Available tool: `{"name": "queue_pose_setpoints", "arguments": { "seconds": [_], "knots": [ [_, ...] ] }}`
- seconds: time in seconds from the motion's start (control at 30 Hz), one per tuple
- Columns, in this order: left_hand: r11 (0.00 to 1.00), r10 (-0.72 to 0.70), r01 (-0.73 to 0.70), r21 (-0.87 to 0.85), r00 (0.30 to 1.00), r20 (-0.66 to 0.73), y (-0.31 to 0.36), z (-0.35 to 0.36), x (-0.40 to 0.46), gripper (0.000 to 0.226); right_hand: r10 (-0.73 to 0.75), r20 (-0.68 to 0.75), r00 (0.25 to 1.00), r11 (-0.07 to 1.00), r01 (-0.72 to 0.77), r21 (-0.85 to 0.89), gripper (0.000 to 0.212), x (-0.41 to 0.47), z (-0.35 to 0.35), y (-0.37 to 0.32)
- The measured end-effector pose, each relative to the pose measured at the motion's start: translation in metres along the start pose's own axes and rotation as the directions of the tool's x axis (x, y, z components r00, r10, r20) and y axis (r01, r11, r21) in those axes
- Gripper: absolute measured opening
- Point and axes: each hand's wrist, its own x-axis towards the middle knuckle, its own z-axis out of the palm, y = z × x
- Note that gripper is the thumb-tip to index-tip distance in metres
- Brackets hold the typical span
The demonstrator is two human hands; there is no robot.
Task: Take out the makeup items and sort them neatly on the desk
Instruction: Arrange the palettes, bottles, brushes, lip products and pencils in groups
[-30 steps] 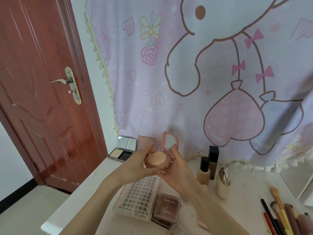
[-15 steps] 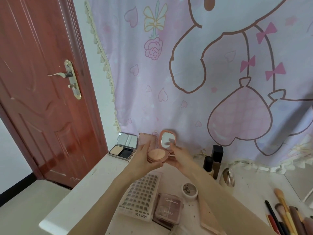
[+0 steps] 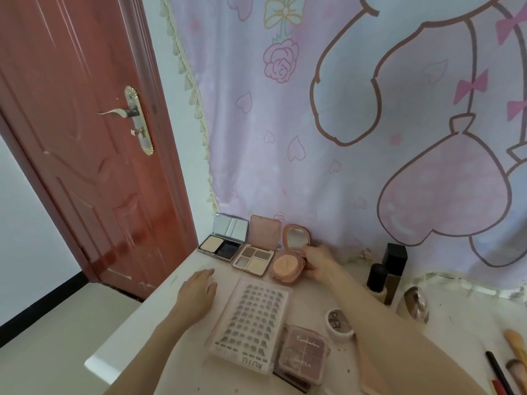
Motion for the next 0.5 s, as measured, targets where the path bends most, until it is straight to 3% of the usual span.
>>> {"name": "queue_pose_setpoints", "arguments": {
  "seconds": [0.1,0.23,0.5],
  "knots": [
    [0.985,0.026,-0.019,0.173,0.999,-0.037,-0.012,0.012,-0.003,0.045,-0.042,-0.079,0.996,0.996,0.036,-0.081,0.018,0.011,0.006,0.004],
    [0.96,0.049,-0.02,0.279,0.994,-0.095,-0.012,0.022,-0.007,0.047,-0.187,-0.204,0.961,0.924,0.102,-0.369,0.029,0.02,0.009,0.008],
    [0.934,0.019,-0.007,0.358,0.999,-0.031,-0.01,0.023,-0.007,0.053,-0.271,-0.26,0.927,0.895,0.143,-0.422,0.027,0.028,0.009,0.012]
  ]
}}
